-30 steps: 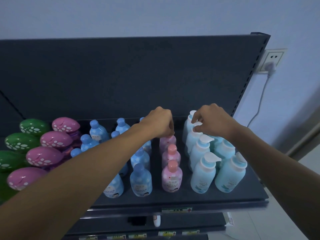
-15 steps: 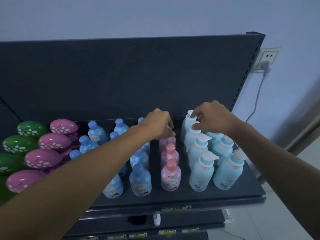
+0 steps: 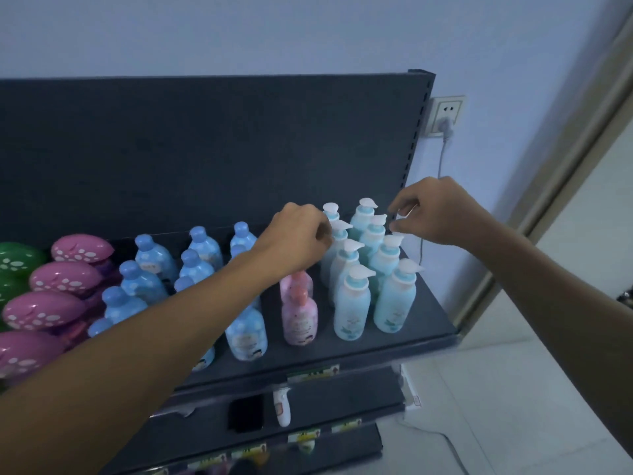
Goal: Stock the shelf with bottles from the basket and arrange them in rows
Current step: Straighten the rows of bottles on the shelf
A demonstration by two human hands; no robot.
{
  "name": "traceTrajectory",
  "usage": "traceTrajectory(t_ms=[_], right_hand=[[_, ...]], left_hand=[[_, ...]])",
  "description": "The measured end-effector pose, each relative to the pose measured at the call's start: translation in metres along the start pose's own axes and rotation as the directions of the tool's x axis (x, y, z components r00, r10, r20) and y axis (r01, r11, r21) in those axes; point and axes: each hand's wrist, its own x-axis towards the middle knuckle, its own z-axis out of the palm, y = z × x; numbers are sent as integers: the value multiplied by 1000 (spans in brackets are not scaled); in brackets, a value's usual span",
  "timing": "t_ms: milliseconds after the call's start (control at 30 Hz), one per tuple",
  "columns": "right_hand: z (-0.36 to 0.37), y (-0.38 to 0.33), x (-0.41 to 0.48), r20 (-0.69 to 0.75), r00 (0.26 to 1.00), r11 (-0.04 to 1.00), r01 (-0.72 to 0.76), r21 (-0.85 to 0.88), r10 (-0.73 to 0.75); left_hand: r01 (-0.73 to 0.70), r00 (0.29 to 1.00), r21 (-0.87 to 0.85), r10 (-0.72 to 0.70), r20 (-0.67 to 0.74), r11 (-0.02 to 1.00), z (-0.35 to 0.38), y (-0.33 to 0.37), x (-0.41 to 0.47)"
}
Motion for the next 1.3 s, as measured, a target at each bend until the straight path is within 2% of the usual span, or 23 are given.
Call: traceTrajectory(t_ms=[167, 333, 467, 733, 1300], right_hand=[[8, 15, 8, 96, 994, 999, 55, 0, -54], [20, 23, 16, 170, 971, 986, 165, 16, -165], [30, 33, 21, 252, 951, 984, 173, 47, -179], [40, 39, 21, 191, 962, 980, 187, 70, -197], [42, 31, 22, 143, 980, 990, 130, 48, -136]], left_hand=[[5, 998, -42, -8, -59, 999, 6, 13, -2], [74, 997, -65, -76, -32, 995, 14, 24, 6], [106, 994, -41, -104, 34, 994, 20, 34, 10], [89, 991, 111, -99, 87, 990, 34, 43, 20], [99, 991, 122, -108, 73, 988, 38, 39, 25]])
